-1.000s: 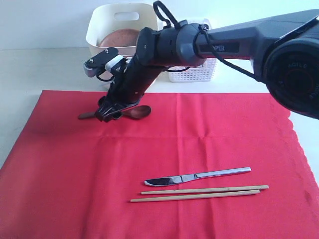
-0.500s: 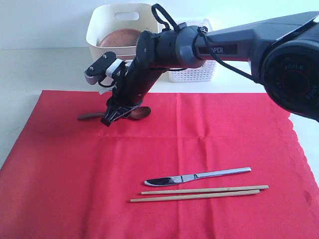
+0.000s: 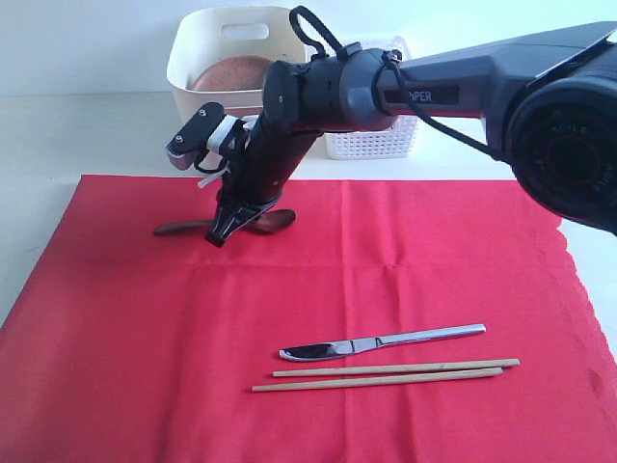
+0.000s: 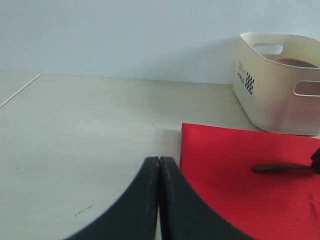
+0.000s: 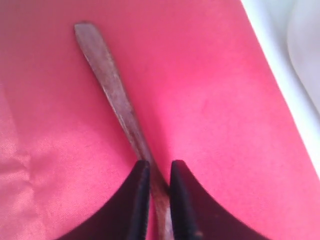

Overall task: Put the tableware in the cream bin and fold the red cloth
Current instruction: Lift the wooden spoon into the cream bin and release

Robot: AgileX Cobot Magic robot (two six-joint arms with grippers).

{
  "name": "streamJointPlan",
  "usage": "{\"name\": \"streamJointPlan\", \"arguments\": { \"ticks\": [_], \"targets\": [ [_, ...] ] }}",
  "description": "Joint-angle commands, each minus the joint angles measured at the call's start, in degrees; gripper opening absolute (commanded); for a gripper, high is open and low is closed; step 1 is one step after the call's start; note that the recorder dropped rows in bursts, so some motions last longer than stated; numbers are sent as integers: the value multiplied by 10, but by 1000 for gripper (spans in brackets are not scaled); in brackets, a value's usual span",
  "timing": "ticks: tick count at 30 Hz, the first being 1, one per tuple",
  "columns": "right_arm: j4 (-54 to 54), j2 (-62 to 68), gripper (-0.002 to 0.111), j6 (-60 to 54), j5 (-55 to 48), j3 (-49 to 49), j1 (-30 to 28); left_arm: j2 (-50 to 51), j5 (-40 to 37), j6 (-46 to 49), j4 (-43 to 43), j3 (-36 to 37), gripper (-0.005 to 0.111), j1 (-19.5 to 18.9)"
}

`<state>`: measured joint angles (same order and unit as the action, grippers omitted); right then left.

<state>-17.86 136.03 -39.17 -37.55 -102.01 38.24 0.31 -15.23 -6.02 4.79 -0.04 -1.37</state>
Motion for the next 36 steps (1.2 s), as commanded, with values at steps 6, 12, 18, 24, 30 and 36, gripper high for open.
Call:
{"name": "streamJointPlan", "arguments": {
  "ticks": [6,12,18,24,30,36],
  "targets": [
    [18,20,15,-3,-48,-1,0,-3,0,-2,-3,0,2,4],
    [18,0,2,1,-59,-1,0,-3,0,-2,-3,0,2,4],
    [14,-38,0,3,-62,-1,0,-3,0,-2,-3,0,2,4],
    [14,-73,0,3,-62,-1,0,-3,0,-2,-3,0,2,4],
    [18,-55,8,40,-36,-1,10,-3,0,-2,-3,0,2,4],
    [24,0,50,73,-15,-1,14,-3,0,-2,-3,0,2,4]
  ]
}}
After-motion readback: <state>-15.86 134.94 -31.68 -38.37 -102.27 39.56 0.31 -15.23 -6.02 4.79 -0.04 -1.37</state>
